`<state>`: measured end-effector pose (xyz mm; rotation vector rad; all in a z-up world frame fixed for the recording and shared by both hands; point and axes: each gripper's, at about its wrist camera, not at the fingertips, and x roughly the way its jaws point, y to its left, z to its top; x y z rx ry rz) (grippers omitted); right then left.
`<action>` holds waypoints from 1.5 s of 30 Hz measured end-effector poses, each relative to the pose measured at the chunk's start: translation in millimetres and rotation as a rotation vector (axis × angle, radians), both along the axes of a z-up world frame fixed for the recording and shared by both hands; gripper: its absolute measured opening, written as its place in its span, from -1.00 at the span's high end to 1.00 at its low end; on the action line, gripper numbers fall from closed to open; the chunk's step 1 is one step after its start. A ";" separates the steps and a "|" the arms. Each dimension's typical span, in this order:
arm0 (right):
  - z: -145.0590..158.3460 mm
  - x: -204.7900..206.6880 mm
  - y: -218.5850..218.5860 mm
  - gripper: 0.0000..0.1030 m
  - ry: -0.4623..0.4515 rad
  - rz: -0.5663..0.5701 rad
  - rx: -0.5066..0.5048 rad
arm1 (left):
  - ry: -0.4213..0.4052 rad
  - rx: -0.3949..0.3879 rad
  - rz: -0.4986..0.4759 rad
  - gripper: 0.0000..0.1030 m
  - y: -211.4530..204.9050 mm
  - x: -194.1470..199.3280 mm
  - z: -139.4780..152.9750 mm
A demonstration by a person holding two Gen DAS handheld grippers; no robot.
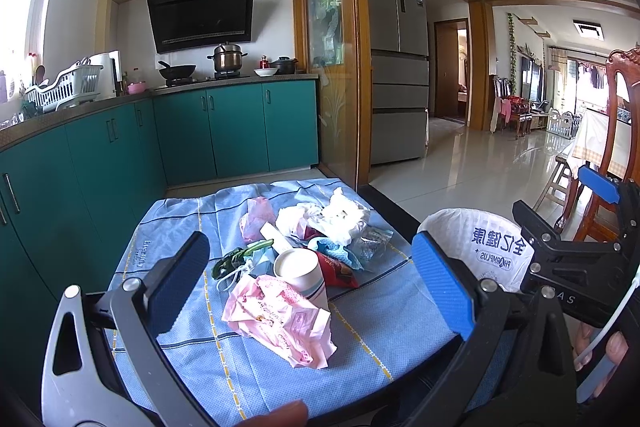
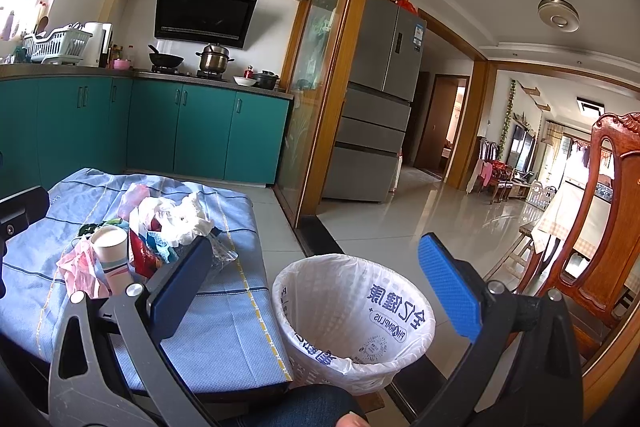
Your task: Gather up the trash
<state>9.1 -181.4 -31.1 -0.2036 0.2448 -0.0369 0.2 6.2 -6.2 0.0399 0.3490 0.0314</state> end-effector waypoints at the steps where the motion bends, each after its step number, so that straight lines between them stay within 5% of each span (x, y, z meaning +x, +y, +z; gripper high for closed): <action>1: 0.1 0.0 0.0 -0.95 0.000 0.000 0.000 | 0.000 0.000 0.000 -0.95 -0.2 -0.3 0.1; 45: 1.3 0.3 8.9 -0.95 0.000 -0.003 -0.024 | 0.005 -0.009 -0.004 -0.95 0.6 0.0 -0.5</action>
